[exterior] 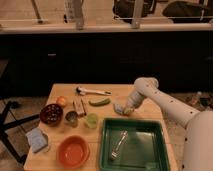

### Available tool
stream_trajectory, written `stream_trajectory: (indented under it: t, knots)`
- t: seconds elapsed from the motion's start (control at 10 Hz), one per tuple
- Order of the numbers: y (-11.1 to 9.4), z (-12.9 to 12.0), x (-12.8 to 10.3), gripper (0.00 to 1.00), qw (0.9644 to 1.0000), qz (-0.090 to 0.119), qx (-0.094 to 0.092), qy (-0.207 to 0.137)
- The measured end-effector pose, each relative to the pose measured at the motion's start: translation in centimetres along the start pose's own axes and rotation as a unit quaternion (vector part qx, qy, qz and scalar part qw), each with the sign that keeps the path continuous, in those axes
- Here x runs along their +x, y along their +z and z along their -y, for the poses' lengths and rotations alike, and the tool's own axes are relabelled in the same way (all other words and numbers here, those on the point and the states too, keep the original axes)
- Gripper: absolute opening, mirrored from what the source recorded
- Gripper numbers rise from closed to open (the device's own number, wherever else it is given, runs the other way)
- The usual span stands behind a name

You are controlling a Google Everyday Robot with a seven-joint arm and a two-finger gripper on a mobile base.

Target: Wipe table surface with towel

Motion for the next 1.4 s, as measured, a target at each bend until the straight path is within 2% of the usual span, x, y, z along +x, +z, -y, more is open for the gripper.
stream_trajectory:
  t: [0.1, 0.2, 0.5, 0.8, 1.0, 1.1, 1.2, 1.4]
  knots:
    - [-0.1, 0.0, -0.1, 0.05, 1.0000, -0.001, 0.002, -0.002]
    - [-0.2, 0.0, -0.3, 0.01, 1.0000, -0.002, 0.005, -0.006]
    - [-2.7, 0.2, -0.9, 0.00, 0.9991, -0.005, 0.041, -0.008]
    - [-5.3, 0.3, -0.9, 0.00, 0.9968, -0.007, 0.079, -0.009]
    - [-5.8, 0.5, -1.2, 0.00, 0.9936, -0.052, 0.098, -0.020]
    - [-5.9, 0.5, -1.2, 0.00, 0.9909, -0.084, 0.102, -0.026]
    - [-5.8, 0.6, -1.3, 0.00, 0.9886, -0.106, 0.103, -0.031]
    - [-5.6, 0.6, -0.9, 0.00, 0.9856, -0.133, 0.098, -0.036]
